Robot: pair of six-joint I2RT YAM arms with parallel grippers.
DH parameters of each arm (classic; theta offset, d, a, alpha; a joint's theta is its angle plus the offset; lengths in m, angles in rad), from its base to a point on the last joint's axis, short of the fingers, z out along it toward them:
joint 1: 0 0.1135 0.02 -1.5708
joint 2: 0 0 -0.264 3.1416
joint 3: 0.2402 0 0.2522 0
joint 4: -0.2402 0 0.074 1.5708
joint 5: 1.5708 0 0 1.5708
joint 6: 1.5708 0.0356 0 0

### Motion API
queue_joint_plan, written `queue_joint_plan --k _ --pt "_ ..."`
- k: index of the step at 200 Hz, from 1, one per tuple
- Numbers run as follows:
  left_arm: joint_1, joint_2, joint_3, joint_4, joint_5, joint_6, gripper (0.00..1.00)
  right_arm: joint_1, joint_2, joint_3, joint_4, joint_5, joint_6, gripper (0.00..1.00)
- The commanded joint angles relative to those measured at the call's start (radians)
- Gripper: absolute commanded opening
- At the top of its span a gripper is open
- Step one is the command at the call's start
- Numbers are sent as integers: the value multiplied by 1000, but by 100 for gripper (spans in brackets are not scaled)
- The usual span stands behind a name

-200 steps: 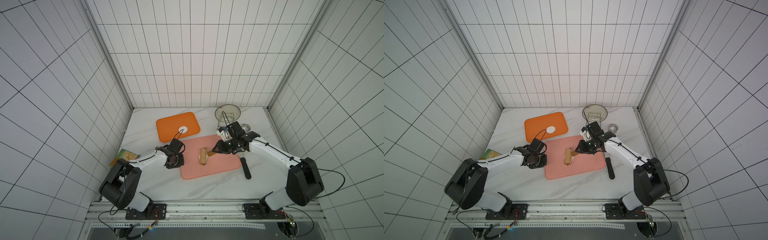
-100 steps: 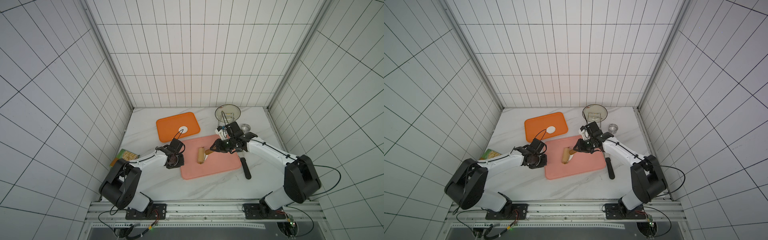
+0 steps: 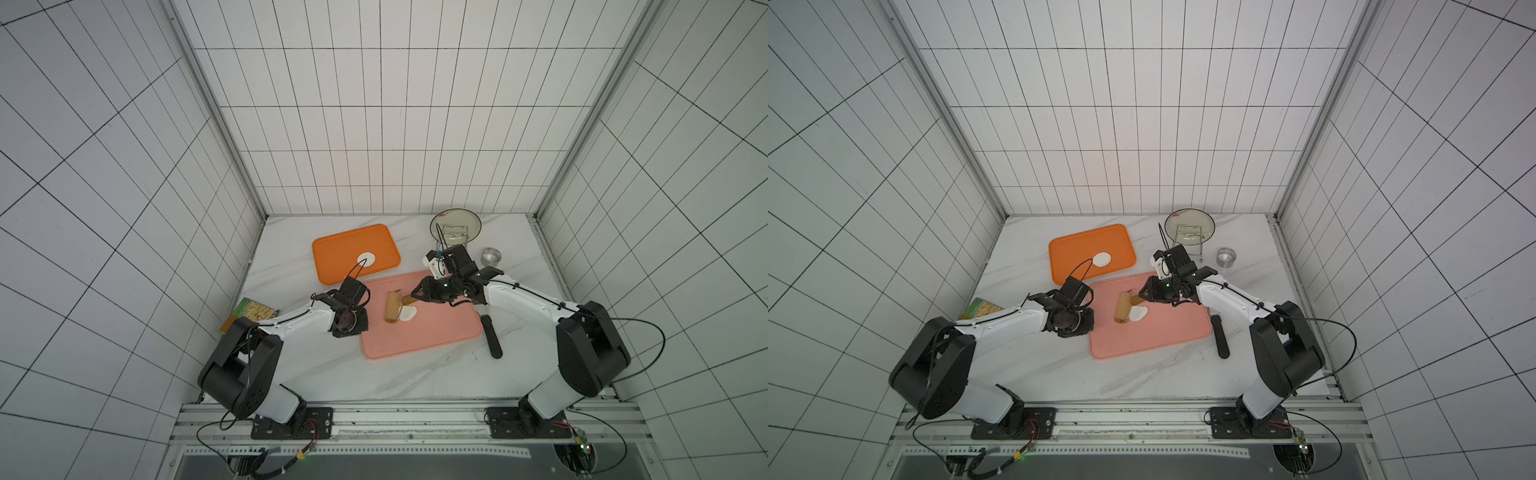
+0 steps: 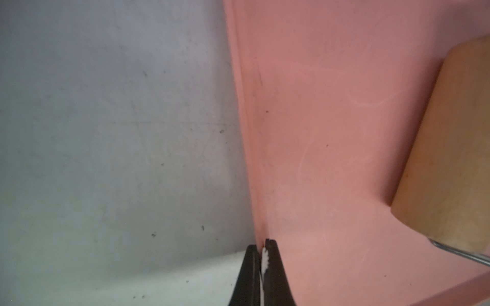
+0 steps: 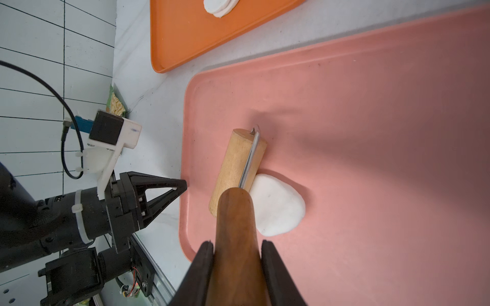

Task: Roll out the dumpling wrappers from the dough
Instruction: Flatten out the dough on the work surface.

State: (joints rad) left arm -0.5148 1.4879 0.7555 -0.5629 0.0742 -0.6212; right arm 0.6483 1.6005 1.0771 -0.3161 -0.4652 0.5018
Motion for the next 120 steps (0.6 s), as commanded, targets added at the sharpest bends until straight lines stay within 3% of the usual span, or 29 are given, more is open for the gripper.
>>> queue_joint_plan --k 1,28,61,120 --pt "-4 -5 29 -1 -24 15 0 -20 -43 4 -121 148 -29 0" --pt "-3 3 36 -3 -17 15 0 -23 -134 56 -106 59 -38 0" --pt "-3 8 38 0 -13 11 0 -59 -187 18 -130 68 -50 0" --pt "-3 17 43 1 -9 14 0 -29 -103 -84 -134 133 -75 0"
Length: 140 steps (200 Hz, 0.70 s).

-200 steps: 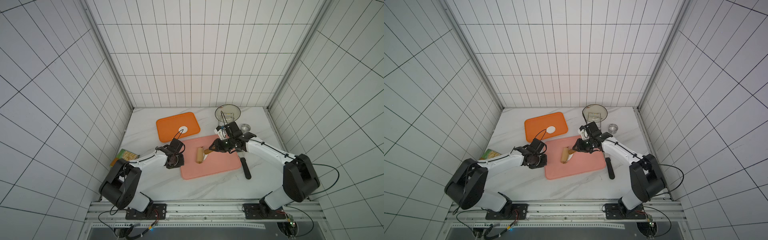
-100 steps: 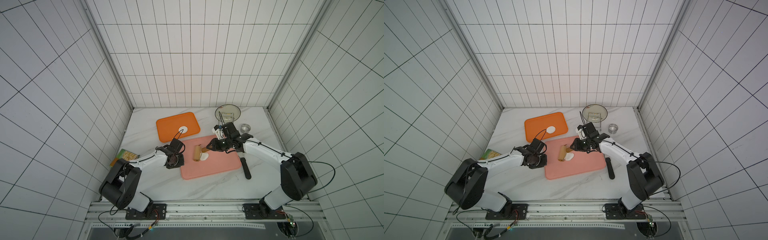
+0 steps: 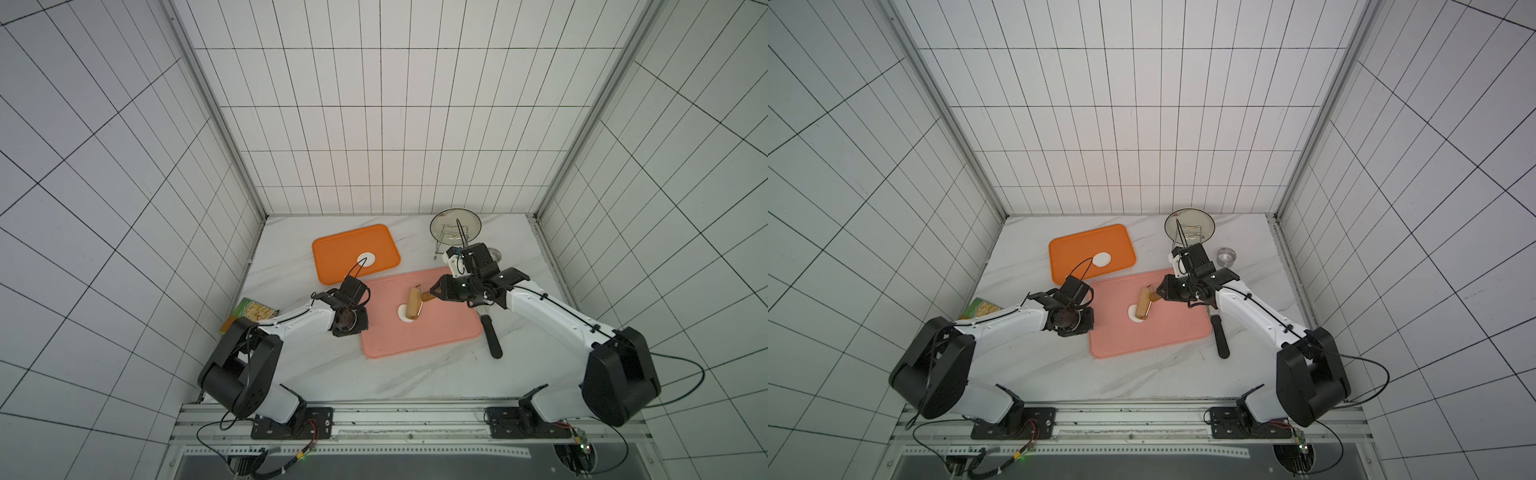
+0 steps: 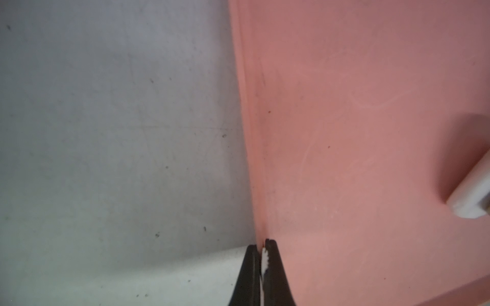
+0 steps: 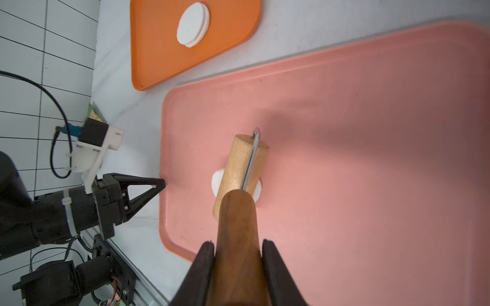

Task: Roll out the dumpling wrappers from the dough
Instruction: Flatten out the dough on the work surface.

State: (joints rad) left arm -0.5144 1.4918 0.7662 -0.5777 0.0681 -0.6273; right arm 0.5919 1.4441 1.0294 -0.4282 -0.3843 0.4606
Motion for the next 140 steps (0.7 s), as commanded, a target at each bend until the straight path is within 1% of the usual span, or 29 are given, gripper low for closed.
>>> queue_joint_plan --k 1,8,45,70,95,110,140 --pt "-4 13 32 15 -3 20 0 28 55 -37 -23 57 -35 0" --pt "-4 15 31 14 -5 20 0 34 64 -44 -26 77 -36 0" --pt "-4 16 37 15 -7 20 0 30 106 -84 -14 103 -17 0" --pt "-4 13 45 4 -15 20 0 -29 31 -119 -11 72 10 0" --pt "2 15 41 3 -26 18 0 -56 -17 -107 -97 103 -26 0" --pt "5 16 40 3 -25 18 0 -73 -26 -121 -108 106 -30 0" --pt "4 17 30 15 -13 17 0 -37 1 -118 -74 98 -13 0"
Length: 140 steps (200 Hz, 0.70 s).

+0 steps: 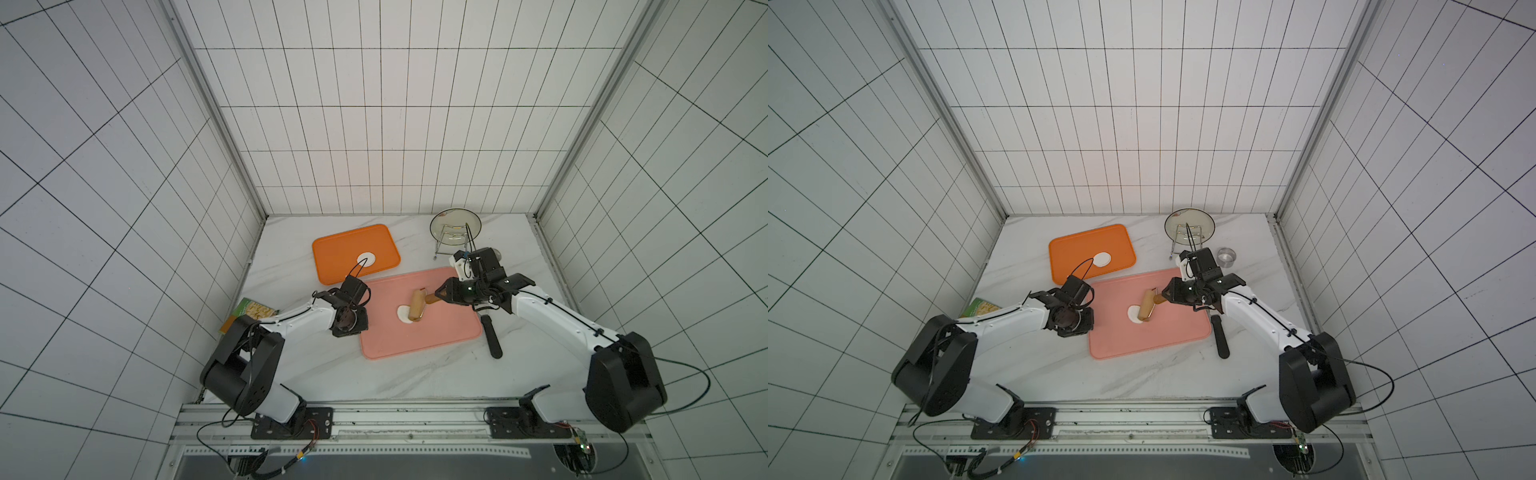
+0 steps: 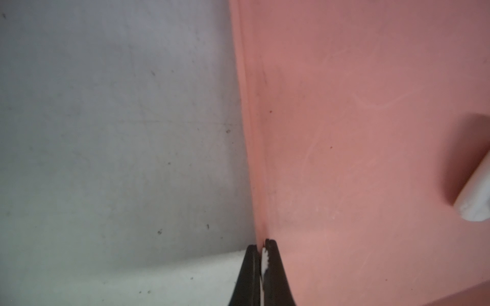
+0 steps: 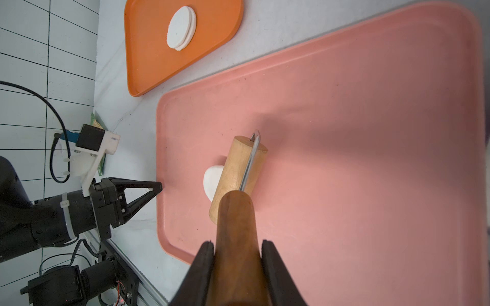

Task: Roll out the dumpling wrappers from the dough
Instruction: Flatten out the dough on the work surface.

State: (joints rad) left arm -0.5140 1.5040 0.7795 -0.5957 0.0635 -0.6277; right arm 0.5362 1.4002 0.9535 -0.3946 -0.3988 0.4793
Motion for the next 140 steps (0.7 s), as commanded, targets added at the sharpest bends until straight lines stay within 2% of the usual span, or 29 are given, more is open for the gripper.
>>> queue_joint_plan --k 1,34,66,90,140 --pt "4 5 17 34 -8 16 0 20 46 -42 -105 112 -31 0" --pt "1 10 19 40 -1 13 0 54 111 -43 -28 43 33 0" --pt "-1 10 17 40 -1 12 0 43 137 -81 13 43 50 0" --pt "-1 7 15 38 -5 10 0 -6 115 -118 21 25 64 0" --pt "0 2 9 34 -10 11 0 -64 17 -130 -70 64 33 0"
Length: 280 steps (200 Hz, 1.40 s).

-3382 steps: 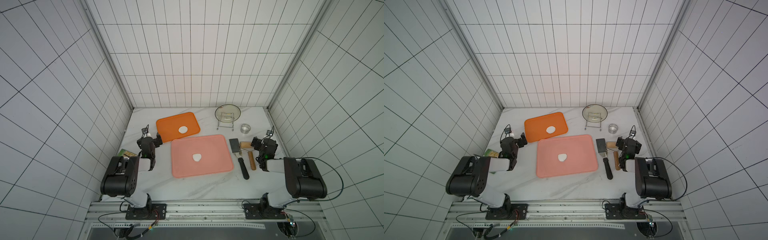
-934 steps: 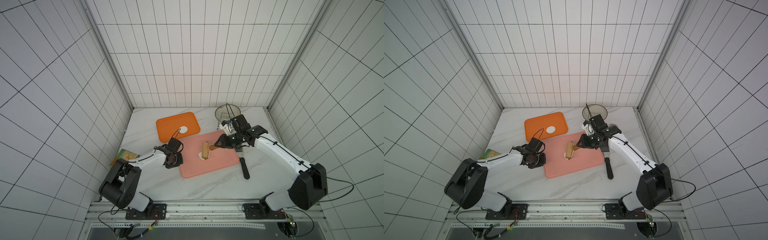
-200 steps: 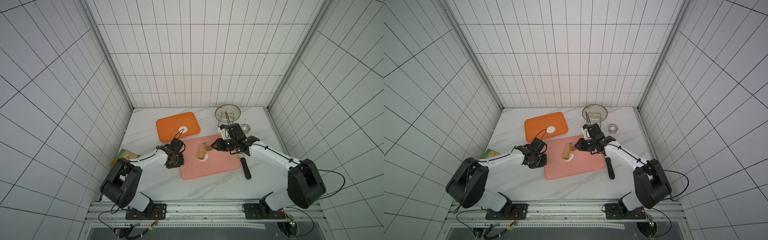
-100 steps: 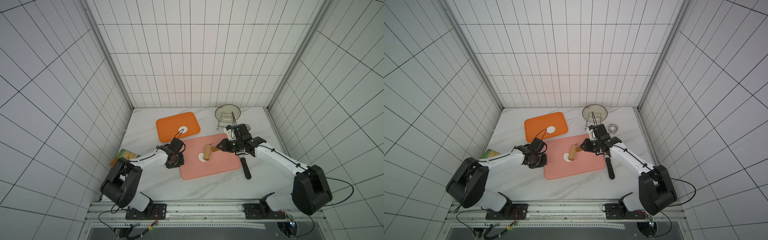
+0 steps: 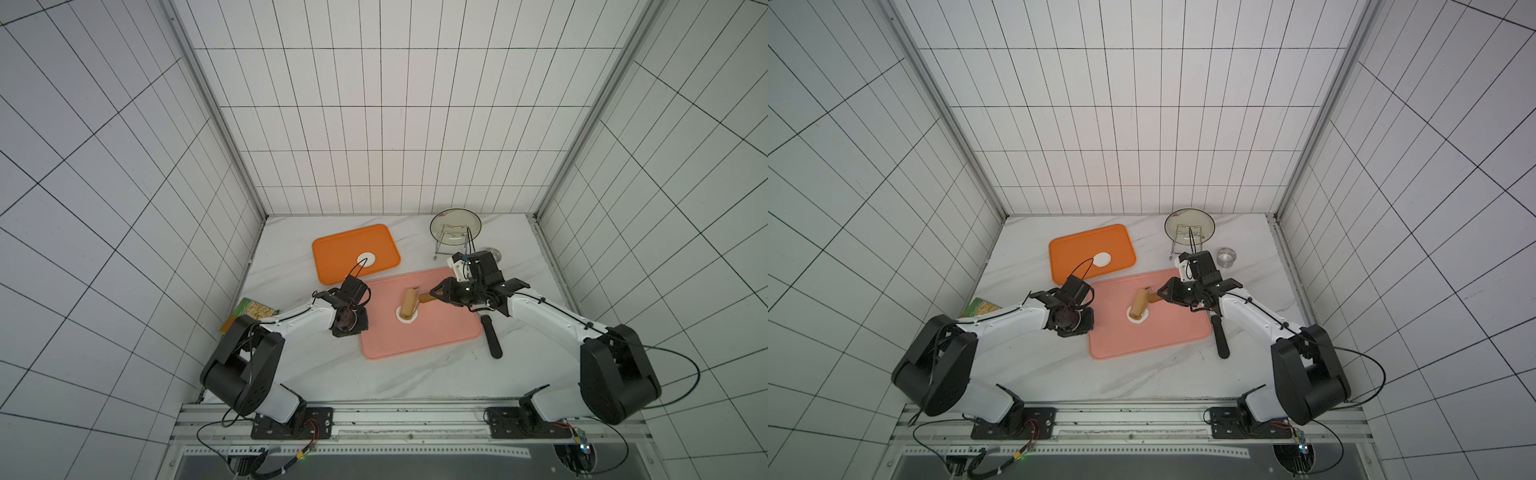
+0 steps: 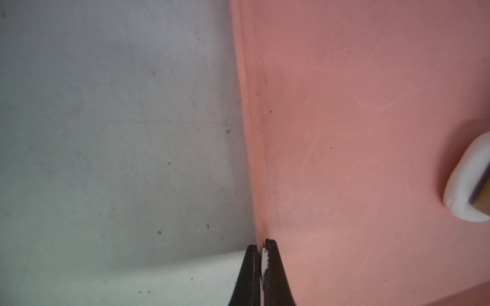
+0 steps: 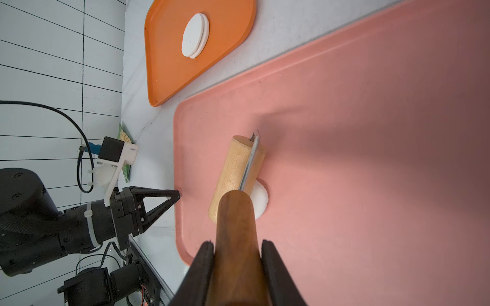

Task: Roll out the dumpling wrappers from the dough
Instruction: Flatten out the dough on the work surface.

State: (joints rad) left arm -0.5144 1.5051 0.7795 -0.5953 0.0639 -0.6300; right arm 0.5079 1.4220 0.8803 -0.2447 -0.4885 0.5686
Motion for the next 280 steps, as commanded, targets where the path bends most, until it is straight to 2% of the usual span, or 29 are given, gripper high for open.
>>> queue_joint_plan --k 1,32,72,116,173,199,246,280 --pt "1 1 8 34 -11 13 0 -36 -6 -58 -221 155 -56 0" --pt "0 8 6 42 -4 13 0 -28 11 -73 -205 145 -52 0" --pt "-10 24 12 48 -1 12 0 56 93 -66 -128 140 -12 0" --pt "-13 20 11 45 -2 9 0 58 140 -86 -80 138 8 0" --pt "-9 12 13 32 -19 6 0 -32 -1 -111 -191 179 -36 0" --pt "-7 10 8 35 -19 9 0 -34 -55 -122 -231 198 -61 0" --pt "-13 27 19 43 -4 9 0 78 39 -89 -185 213 -42 0" --pt "-19 27 23 43 -4 9 0 84 95 -88 -142 196 -24 0"
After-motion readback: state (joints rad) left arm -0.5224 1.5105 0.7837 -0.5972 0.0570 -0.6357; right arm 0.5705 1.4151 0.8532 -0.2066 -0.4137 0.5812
